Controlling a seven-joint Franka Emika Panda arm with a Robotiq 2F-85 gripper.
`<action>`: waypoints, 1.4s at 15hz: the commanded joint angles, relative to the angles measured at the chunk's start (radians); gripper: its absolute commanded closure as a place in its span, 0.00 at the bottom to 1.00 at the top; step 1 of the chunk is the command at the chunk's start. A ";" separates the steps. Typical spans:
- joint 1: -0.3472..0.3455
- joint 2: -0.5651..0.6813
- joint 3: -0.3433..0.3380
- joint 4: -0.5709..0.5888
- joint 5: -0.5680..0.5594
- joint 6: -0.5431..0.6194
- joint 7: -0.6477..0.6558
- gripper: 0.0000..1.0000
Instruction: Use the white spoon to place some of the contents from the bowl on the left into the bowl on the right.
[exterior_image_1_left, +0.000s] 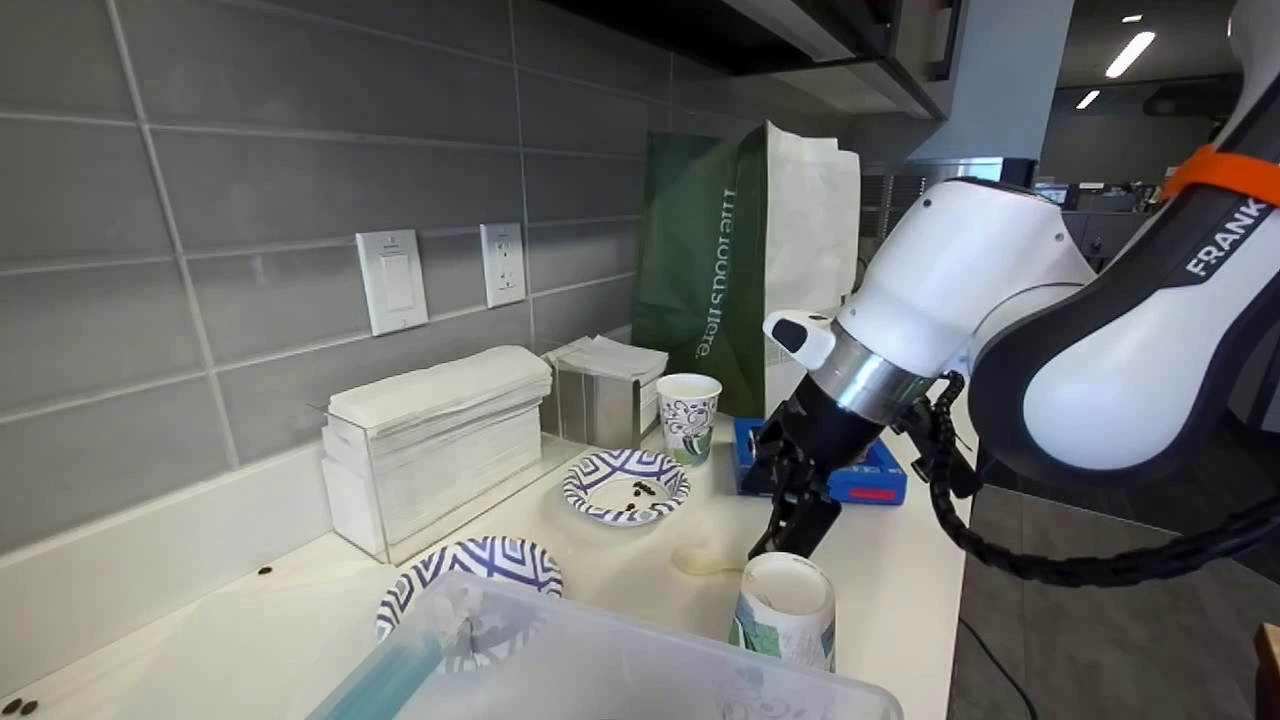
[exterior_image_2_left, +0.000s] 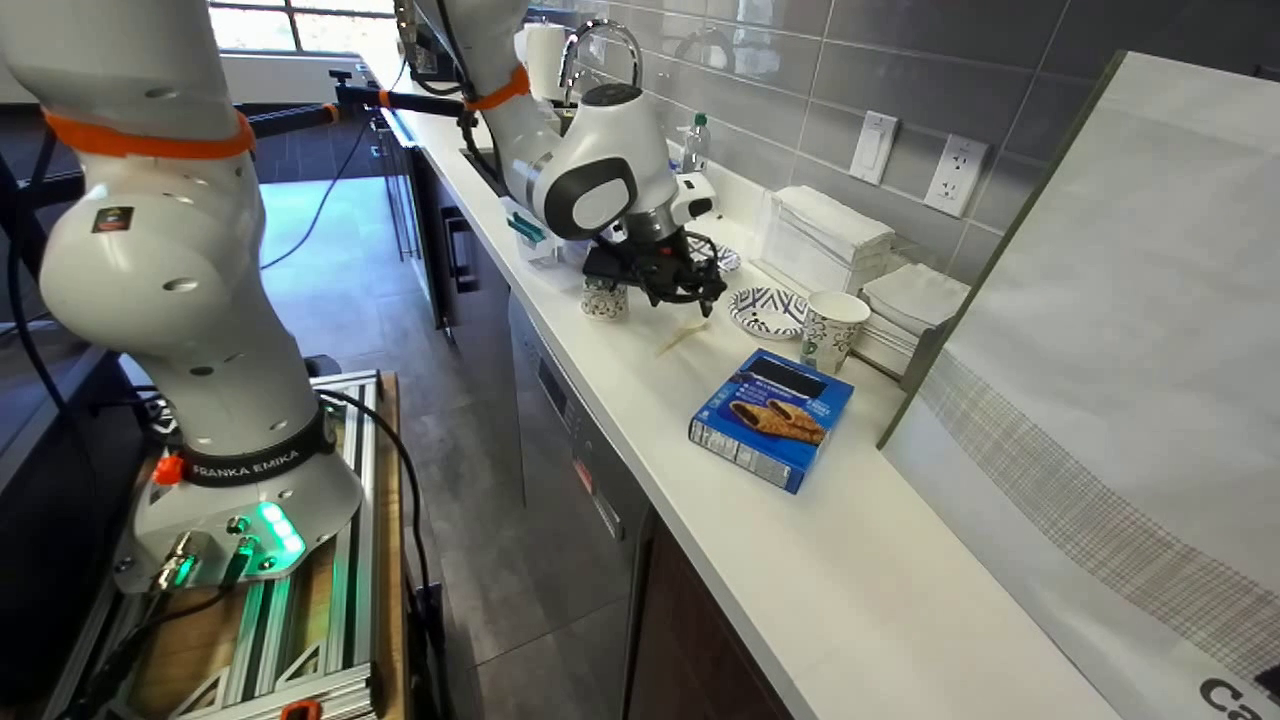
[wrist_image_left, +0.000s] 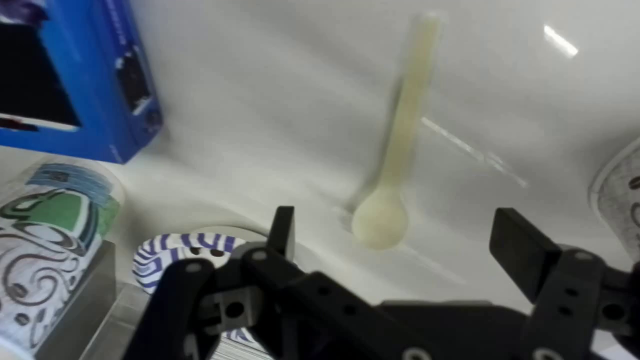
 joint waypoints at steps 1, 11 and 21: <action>-0.150 0.084 0.248 0.033 0.232 0.070 -0.157 0.00; -0.692 0.183 0.686 0.069 0.268 0.055 -0.285 0.00; -1.020 0.260 0.933 0.048 0.231 -0.019 -0.383 0.00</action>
